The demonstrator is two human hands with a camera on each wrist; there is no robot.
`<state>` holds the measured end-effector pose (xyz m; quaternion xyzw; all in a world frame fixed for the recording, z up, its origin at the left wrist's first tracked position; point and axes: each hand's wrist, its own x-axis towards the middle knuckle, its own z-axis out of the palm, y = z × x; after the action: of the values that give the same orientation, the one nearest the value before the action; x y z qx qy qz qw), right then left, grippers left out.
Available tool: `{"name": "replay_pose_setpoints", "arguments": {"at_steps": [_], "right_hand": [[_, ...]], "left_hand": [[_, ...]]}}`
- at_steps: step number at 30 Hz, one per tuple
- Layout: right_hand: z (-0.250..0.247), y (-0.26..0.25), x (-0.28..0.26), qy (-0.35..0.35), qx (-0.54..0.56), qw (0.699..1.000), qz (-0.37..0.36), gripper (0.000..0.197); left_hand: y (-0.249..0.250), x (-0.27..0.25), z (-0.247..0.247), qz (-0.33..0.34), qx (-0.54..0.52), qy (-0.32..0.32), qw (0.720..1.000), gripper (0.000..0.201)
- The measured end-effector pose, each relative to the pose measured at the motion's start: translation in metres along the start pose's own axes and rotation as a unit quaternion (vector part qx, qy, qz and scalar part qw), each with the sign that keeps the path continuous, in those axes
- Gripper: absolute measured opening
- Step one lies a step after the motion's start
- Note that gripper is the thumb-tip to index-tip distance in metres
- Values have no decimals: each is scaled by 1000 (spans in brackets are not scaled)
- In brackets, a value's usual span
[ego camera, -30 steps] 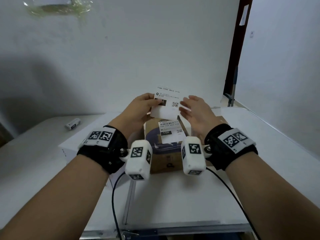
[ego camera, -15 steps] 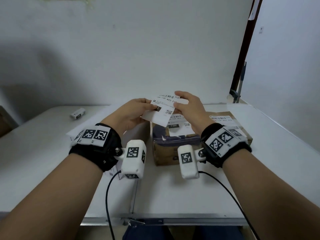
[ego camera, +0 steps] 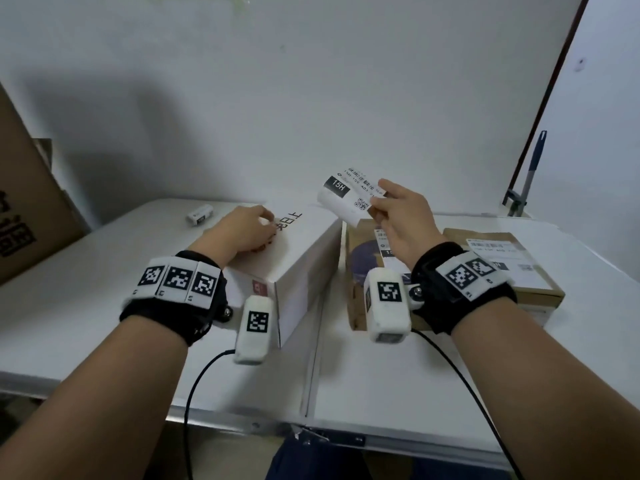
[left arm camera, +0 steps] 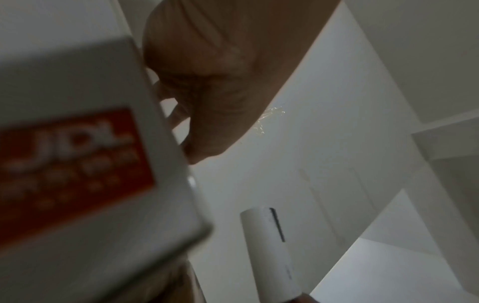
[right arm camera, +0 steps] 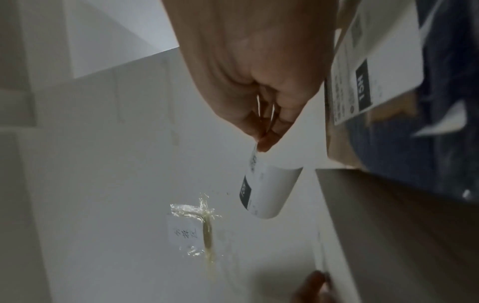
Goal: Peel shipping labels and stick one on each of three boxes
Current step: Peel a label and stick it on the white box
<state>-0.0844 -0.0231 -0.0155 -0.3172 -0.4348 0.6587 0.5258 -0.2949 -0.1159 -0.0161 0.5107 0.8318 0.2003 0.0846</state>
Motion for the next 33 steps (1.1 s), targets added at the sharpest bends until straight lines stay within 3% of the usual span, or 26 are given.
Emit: {"name": "replay_pose_setpoints", "arguments": {"at_steps": [9,14,16,17,19,21,22,27,33], "right_hand": [[26,5,0,-22,67,996,59,39],[35,11,-7,-58,28,995,75,42],[39,9,-9,-79,13,994,71,42],[40,8,-9,-90,3,994,68,42],[43,5,-10,-107,-18,992,57,44],[45,3,-10,-115,-37,992,44,45],[45,1,-11,-117,-45,991,37,45],[44,-3,-9,-126,-125,984,-20,47],[42,5,-10,-138,-305,937,-100,47]], "left_hand": [[-6,-18,-5,32,75,-36,996,44],[-10,-30,-8,26,-8,-26,999,38],[-10,-28,-11,33,-98,43,994,35],[-8,-26,-13,40,-181,79,980,32],[-2,-25,-18,51,-369,97,923,26],[4,-28,-23,69,-471,74,877,23],[5,-29,-24,86,-488,62,866,22],[2,-38,-26,137,-449,18,883,26],[-6,-41,-21,105,-428,-26,897,11]]}}
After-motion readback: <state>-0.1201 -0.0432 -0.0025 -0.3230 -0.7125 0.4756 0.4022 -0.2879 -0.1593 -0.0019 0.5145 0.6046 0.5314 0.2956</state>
